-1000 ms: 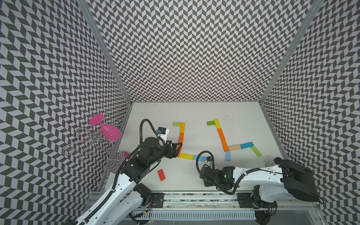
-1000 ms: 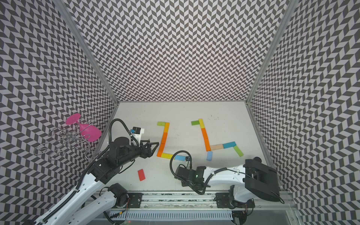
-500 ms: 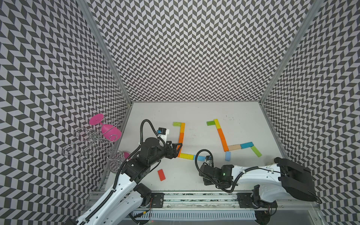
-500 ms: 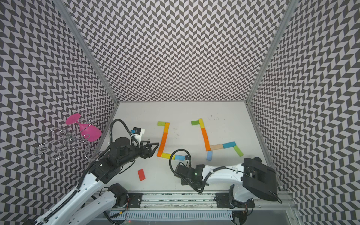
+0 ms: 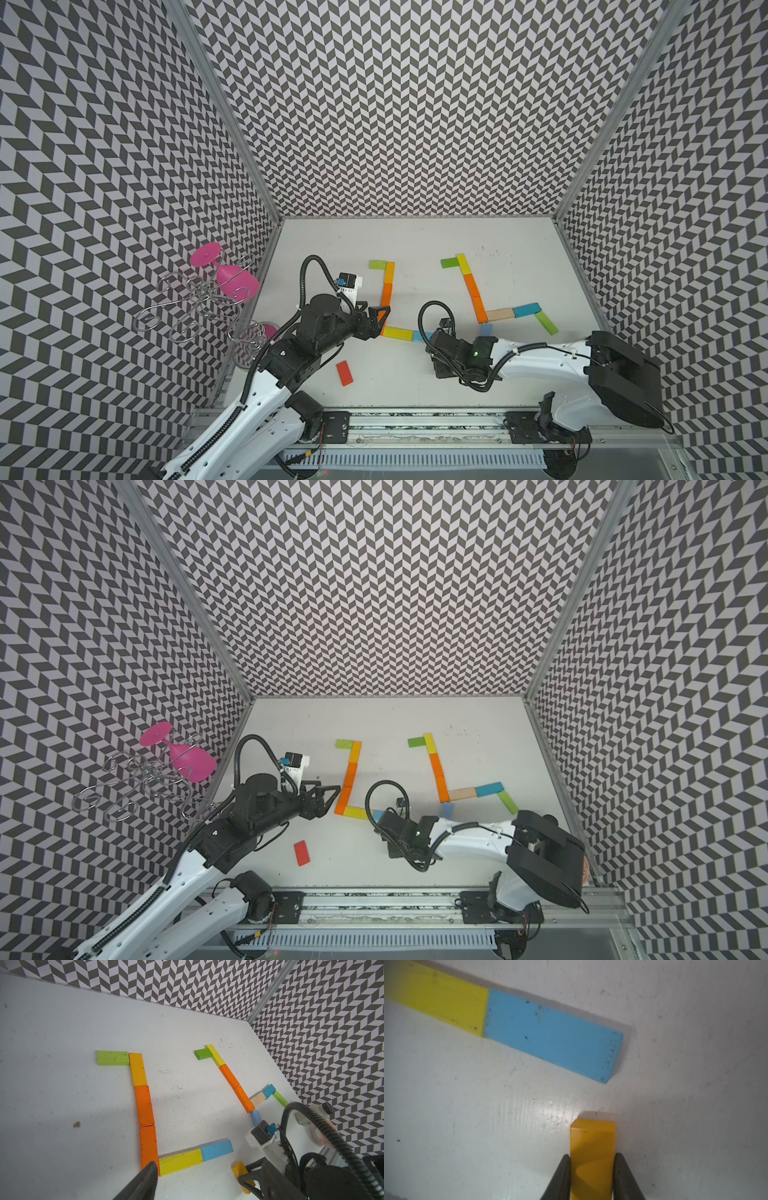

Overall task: Assemble a giraffe with building blocks
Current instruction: Assemble the building block at the center of the board.

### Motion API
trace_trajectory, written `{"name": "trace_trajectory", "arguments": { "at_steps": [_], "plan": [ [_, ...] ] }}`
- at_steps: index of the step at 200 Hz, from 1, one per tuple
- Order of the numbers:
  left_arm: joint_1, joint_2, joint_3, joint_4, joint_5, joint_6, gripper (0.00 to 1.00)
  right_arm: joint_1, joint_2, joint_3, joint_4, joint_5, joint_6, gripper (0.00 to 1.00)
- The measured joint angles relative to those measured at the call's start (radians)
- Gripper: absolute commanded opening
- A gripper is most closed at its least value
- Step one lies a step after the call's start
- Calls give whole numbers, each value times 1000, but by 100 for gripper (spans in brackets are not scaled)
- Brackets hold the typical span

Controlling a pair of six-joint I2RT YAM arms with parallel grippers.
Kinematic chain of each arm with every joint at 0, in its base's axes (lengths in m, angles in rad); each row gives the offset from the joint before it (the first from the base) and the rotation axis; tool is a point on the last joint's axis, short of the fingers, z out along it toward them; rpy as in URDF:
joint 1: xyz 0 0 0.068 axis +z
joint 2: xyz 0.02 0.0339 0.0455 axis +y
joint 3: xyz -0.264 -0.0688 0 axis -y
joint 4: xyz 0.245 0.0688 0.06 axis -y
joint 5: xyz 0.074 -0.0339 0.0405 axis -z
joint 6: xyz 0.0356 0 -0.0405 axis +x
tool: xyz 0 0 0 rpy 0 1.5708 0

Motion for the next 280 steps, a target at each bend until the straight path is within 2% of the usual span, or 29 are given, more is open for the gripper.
{"name": "trace_trajectory", "arguments": {
  "at_steps": [163,201,280],
  "plan": [
    [-19,-16,0,0,-19,0,80,-55,44,36,24,1,-37,37],
    [-19,-16,0,1,-19,0,80,-56,44,36,24,0,-39,42],
    [-19,-16,-1,1,-21,0,81,-56,42,60,3,-4,-71,61]
  ]
}}
